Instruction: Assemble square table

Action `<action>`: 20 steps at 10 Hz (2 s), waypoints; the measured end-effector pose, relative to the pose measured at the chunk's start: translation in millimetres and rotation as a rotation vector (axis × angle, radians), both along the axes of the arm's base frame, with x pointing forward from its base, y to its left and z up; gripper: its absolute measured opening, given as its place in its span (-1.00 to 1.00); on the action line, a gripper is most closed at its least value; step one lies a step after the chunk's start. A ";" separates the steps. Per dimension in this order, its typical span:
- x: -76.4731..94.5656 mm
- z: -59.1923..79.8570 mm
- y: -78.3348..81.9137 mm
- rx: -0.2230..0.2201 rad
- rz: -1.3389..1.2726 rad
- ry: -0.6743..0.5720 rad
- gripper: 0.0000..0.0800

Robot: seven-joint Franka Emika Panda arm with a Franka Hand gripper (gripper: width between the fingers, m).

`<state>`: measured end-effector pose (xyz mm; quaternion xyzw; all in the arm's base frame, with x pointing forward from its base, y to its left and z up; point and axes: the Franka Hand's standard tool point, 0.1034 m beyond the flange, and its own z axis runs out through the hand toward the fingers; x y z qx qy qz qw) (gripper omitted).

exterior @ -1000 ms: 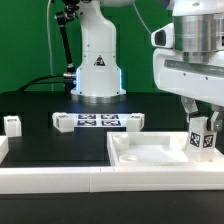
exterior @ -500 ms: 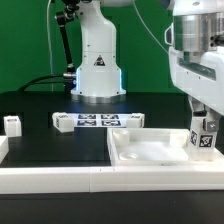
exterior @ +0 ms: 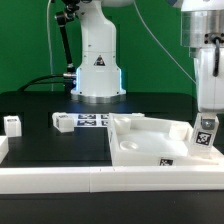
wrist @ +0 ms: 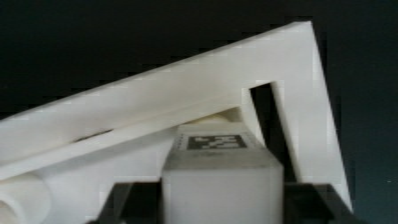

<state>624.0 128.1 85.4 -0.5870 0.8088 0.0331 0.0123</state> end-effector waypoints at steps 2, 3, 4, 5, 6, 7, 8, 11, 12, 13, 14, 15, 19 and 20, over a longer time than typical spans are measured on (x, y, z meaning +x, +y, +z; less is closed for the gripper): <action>0.4 0.2 -0.4 -0.001 -0.012 -0.002 -0.27; 0.4 0.1 -0.2 0.000 -0.013 -0.002 -0.27; 0.6 0.2 -0.5 0.001 -0.017 -0.003 -0.27; 0.6 0.1 -0.5 0.001 -0.004 -0.004 -0.27; 0.4 -0.3 0.2 0.002 -0.002 -0.003 -0.07; 0.3 -0.3 0.3 0.002 0.017 -0.004 -0.07; 0.2 0.0 0.0 0.003 0.045 -0.005 0.38; -1.1 5.7 -1.9 0.017 0.250 0.000 0.61; 0.5 7.0 -1.1 0.020 0.322 -0.022 0.61; -0.2 5.4 0.8 0.017 0.310 -0.083 0.62; -7.8 2.7 6.5 0.008 0.259 -0.104 0.62; -11.1 0.8 11.5 0.007 0.280 -0.102 0.62; -11.5 -0.4 11.0 0.000 0.320 -0.102 0.62; -14.4 -1.5 15.9 -0.003 0.413 -0.102 0.62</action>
Offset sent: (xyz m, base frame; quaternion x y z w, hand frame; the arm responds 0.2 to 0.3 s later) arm 0.0000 0.0000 0.0000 0.0000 0.0000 0.1938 0.9810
